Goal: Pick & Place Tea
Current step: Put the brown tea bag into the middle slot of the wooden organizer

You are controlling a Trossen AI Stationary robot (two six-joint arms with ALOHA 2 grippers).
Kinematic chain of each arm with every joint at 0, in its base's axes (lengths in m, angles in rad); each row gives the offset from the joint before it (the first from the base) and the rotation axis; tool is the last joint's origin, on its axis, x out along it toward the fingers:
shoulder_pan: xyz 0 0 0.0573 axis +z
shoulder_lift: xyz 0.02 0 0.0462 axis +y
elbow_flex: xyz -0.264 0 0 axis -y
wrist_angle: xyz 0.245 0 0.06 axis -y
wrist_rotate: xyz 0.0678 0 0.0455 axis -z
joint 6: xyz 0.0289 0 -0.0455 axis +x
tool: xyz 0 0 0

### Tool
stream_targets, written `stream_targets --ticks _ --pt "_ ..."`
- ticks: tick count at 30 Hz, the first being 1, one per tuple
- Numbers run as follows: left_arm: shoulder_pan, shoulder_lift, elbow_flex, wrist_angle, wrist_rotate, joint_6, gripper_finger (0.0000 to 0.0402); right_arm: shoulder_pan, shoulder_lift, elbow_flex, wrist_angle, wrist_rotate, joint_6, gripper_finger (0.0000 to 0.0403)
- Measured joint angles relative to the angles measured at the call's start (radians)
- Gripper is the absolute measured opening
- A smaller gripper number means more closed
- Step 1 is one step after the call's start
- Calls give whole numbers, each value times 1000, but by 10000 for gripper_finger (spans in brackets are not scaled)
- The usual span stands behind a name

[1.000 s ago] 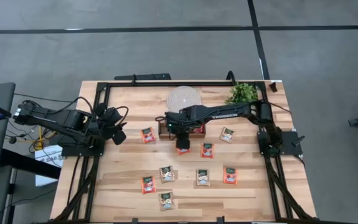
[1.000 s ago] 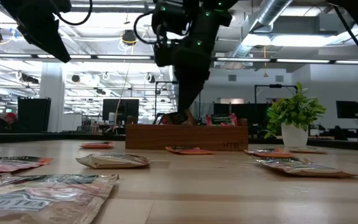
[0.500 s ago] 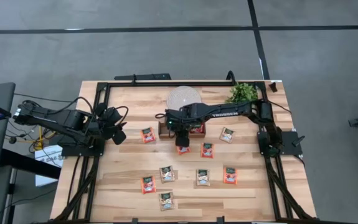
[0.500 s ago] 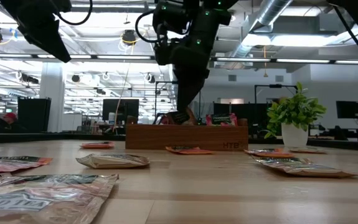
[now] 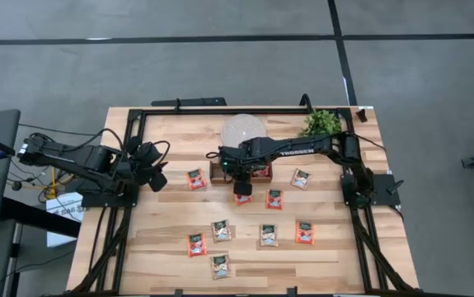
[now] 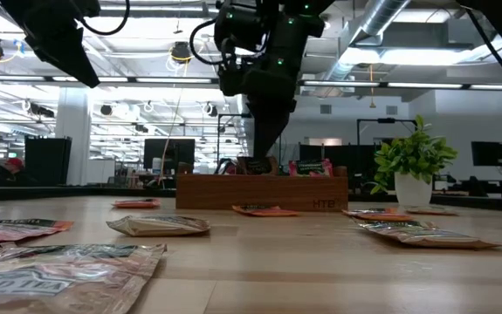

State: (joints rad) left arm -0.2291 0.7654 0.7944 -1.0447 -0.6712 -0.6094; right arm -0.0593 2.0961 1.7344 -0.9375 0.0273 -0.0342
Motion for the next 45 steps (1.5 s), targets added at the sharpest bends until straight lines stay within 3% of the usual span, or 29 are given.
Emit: stream_targets --ticks 8,14,22,25,31,36,40,45 --pt "0 0 0 0 0 0 151 -2 13 0 -21 0 -1 50" --pt "0 0 0 0 0 0 151 -2 12 0 -21 0 -23 5" --pt "0 0 0 1 0 -1 151 -10 12 0 -26 1 -27 2" --pt "0 0 0 1 0 -1 151 -15 12 0 -30 -12 -28 13" --pt "0 0 0 1 0 -2 151 -13 12 0 -25 -134 -41 61" --pt "0 0 0 1 0 5 151 -2 12 0 -7 -122 -53 114" --pt "0 0 0 1 0 11 151 -2 12 0 8 -46 -55 150" --pt "0 0 0 5 0 11 151 -3 48 0 23 -3 -74 170"
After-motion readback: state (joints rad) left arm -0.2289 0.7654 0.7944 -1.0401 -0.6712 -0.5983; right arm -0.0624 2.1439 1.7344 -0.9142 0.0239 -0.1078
